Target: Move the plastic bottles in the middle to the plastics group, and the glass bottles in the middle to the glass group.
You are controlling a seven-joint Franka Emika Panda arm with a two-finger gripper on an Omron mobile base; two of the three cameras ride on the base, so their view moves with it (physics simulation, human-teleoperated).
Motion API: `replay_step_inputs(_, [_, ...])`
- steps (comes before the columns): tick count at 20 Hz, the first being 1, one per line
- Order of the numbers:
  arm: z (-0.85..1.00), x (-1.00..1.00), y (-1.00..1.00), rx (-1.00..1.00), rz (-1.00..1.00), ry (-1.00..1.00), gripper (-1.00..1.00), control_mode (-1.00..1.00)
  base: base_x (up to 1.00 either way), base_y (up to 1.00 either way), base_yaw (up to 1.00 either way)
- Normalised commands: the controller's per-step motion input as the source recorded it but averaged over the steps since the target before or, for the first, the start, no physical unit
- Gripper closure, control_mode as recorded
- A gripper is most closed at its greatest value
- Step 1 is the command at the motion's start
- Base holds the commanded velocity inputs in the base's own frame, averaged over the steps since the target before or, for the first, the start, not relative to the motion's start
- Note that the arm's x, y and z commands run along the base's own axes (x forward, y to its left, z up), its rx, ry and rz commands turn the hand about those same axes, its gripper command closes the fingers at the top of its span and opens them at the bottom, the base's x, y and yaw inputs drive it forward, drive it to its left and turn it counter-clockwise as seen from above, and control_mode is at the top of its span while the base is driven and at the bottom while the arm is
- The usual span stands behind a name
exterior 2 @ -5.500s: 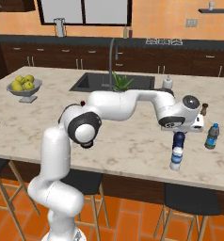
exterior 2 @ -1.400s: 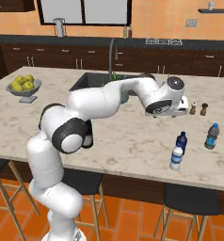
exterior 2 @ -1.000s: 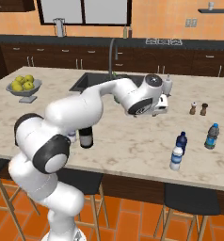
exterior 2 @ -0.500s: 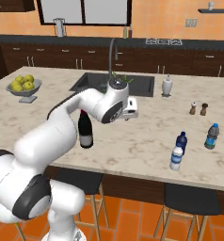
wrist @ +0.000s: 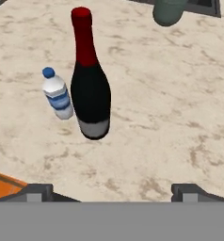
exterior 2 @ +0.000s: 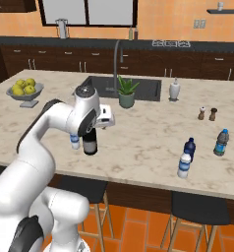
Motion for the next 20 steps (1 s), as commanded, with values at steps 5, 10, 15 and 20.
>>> replay_step_inputs(5, [0.0,0.02,0.52,0.0,0.04,0.0,-1.0,-1.0,0.0,0.0,0.0])
replay_step_inputs(10, [0.0,0.16,0.96,0.0,0.0,0.0,-1.0,-1.0,0.0,0.0,0.0])
replay_step_inputs(15, [0.02,0.32,0.55,0.0,-0.06,0.05,-1.0,-1.0,0.0,0.0,0.0])
replay_step_inputs(20, [0.0,0.53,0.07,0.04,-0.15,0.06,-1.0,-1.0,0.0,0.0,0.0])
